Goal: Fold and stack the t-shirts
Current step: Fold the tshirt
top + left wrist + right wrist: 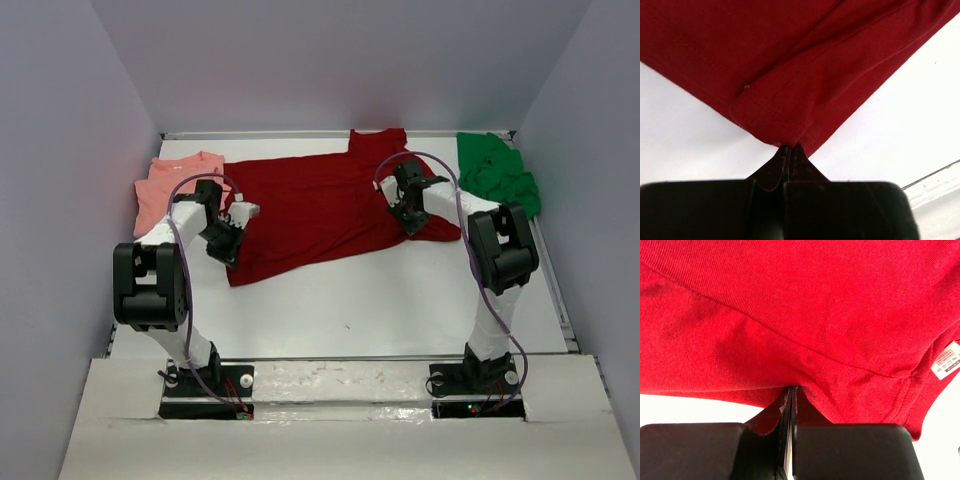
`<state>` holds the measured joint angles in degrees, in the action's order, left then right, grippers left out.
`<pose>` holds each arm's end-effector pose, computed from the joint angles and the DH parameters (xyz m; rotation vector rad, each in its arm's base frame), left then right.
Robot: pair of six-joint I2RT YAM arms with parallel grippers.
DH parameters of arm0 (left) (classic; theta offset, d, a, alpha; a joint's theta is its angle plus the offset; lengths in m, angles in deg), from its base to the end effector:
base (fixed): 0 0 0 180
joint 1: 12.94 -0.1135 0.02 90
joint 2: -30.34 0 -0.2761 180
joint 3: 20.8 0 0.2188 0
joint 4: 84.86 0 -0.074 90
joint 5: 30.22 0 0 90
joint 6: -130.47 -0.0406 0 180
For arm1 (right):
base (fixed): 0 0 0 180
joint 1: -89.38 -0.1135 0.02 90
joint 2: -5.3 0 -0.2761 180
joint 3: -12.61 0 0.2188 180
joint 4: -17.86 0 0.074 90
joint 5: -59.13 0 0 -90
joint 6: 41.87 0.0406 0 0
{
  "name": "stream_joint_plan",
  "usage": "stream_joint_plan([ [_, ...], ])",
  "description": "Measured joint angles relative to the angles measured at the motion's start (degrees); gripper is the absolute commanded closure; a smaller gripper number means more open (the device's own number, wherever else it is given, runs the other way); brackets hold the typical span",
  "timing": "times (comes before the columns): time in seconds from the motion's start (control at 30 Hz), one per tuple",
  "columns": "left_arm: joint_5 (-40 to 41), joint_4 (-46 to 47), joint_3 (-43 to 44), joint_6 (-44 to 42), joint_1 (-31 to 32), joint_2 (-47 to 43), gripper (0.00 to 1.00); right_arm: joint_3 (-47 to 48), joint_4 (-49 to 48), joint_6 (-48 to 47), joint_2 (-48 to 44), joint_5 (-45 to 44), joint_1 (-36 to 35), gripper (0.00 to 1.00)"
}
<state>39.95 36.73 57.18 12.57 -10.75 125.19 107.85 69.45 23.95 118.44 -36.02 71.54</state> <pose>0.2805 -0.0245 0.2166 0.7849 2.6776 -0.3952 0.3598 0.1120 0.1930 -0.9774 2.6082 -0.1529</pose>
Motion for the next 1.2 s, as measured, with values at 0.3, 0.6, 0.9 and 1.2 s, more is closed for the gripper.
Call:
stream_joint_plan([
  [0.3, 1.1, -1.1, 2.4, 0.7, 0.1, -4.3, 1.0, 2.1, 0.2, 0.0, 1.6, 0.0, 0.0, 1.0],
  [0.6, 1.8, -2.3, 3.8, 1.2, 0.1, -6.1, 1.0, 3.5, 0.4, 0.0, 2.6, 0.0, 0.0, 1.0],
  [0.9, 2.9, -2.3, 4.5, 2.2, 0.5, -6.3, 1.0, 3.5, 2.4, -0.9, 2.1, 1.0, 0.0, 1.0],
  [1.2, 5.3, -1.0, 4.5, 4.0, 0.7, -7.5, 1.0, 2.6, 15.9, -3.0, -6.3, 11.4, 0.0, 0.59],
])
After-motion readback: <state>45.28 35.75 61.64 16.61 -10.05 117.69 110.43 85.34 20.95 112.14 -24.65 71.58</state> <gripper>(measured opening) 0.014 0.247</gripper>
